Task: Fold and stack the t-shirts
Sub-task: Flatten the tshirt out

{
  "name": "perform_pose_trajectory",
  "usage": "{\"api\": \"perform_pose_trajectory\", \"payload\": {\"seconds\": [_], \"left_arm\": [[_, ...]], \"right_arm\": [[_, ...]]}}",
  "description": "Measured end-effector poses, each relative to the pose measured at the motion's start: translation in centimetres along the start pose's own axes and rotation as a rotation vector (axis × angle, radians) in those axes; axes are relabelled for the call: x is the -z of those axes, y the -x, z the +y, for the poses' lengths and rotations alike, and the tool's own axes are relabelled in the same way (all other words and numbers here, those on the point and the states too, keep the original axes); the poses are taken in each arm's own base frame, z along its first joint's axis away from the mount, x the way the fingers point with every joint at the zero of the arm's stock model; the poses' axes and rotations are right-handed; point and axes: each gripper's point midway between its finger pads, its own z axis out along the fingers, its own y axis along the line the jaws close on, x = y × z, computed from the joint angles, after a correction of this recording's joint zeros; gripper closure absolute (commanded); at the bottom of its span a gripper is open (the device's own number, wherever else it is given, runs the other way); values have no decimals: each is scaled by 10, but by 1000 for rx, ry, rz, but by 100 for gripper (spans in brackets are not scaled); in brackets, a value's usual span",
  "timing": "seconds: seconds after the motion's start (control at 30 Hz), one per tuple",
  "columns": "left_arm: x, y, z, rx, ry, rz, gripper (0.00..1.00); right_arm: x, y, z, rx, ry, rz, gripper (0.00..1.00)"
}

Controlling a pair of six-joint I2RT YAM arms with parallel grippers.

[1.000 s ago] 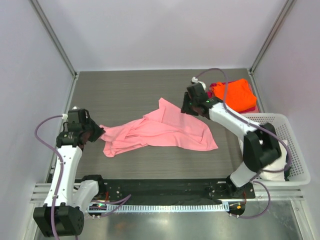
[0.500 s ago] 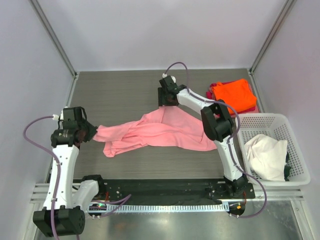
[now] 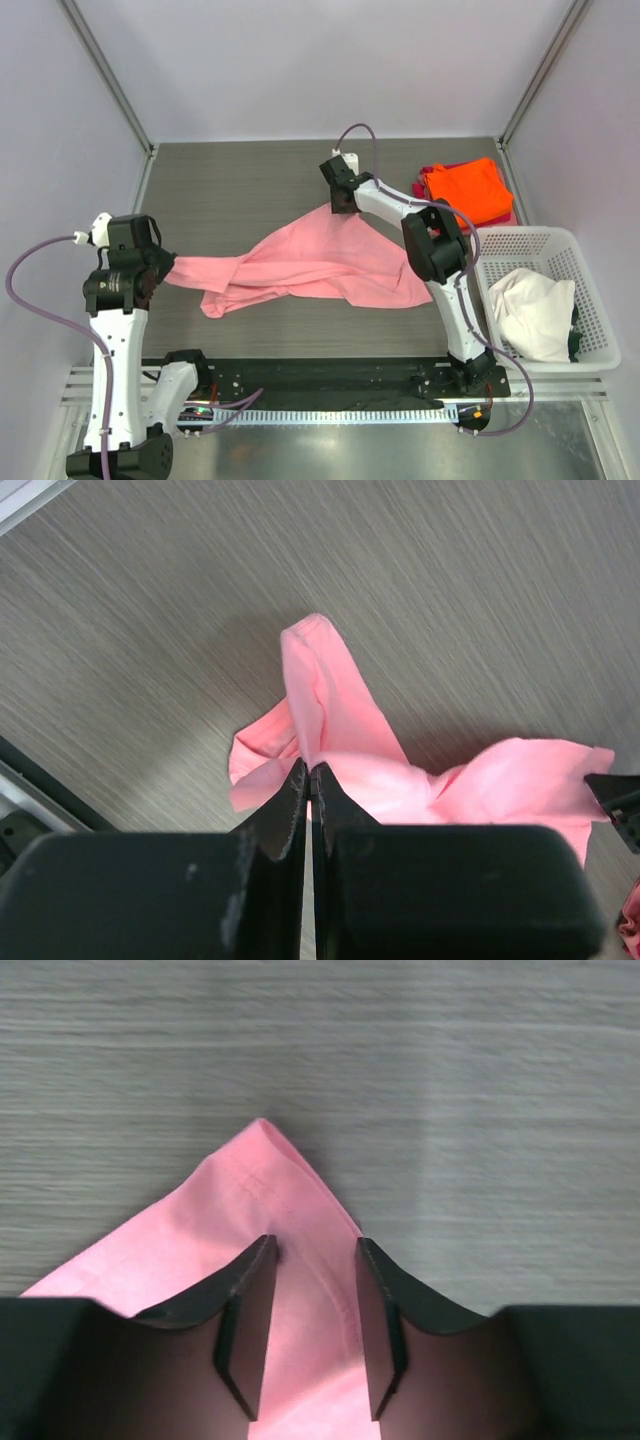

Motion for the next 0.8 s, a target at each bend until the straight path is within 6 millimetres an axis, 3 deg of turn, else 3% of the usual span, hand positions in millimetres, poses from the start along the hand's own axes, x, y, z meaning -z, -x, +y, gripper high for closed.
{"api": "perform_pose_trajectory", "payload": {"seconds": [0.07,0.23,0.33,0.53,0.67,0.8], "left_arm": [[1,0,2,-3,7,-2,100],[-7,-9,4,-12,5,16,100],[-15,-20,4,-25,7,58,100],[-33,-26,-1,-57,22,102,100],[-38,-25,-3,-74,22,101,100],[-42,-25,-4,-77,26,107,100]], "right_arm": [[3,-5,-13,-21,-24,10,60],[14,-24,-61,-80,-74,58,43],[14,-26,-80,-109,-81,78,41],[16,-18,-57,-87,22,83,42],[11,-4,-39,-63,89,52,42],[2,-3,-32,-28,113,45,42]]}}
